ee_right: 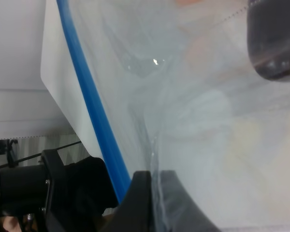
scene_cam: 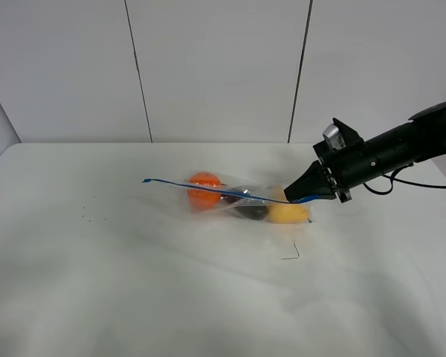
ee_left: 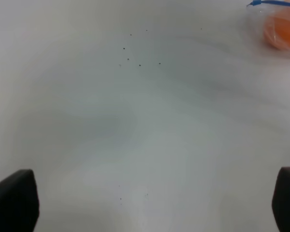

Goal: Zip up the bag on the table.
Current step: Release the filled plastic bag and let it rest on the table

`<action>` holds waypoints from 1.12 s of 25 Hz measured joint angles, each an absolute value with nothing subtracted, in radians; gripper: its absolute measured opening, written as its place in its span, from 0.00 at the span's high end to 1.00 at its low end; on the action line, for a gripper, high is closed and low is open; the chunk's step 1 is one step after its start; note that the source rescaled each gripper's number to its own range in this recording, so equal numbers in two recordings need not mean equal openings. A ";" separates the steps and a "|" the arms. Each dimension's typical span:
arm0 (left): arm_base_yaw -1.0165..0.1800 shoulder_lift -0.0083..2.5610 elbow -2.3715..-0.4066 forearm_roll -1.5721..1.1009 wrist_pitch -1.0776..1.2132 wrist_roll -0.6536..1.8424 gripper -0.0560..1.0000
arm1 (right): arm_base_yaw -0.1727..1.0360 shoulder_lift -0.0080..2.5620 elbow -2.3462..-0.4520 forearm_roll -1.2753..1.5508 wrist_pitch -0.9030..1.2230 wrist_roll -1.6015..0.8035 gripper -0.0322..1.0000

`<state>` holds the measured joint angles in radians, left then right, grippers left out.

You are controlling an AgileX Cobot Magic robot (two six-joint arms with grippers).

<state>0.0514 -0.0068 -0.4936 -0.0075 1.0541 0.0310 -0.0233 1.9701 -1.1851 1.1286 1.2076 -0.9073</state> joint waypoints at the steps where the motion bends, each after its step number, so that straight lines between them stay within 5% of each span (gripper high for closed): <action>1: 0.051 -0.007 -0.494 -0.008 1.054 0.031 0.00 | -0.023 1.970 -1.185 1.129 1.208 -0.907 0.97; 28: 0.051 -0.007 -0.494 0.016 1.054 0.000 0.00 | -0.023 1.970 -1.185 1.129 1.208 -0.907 0.97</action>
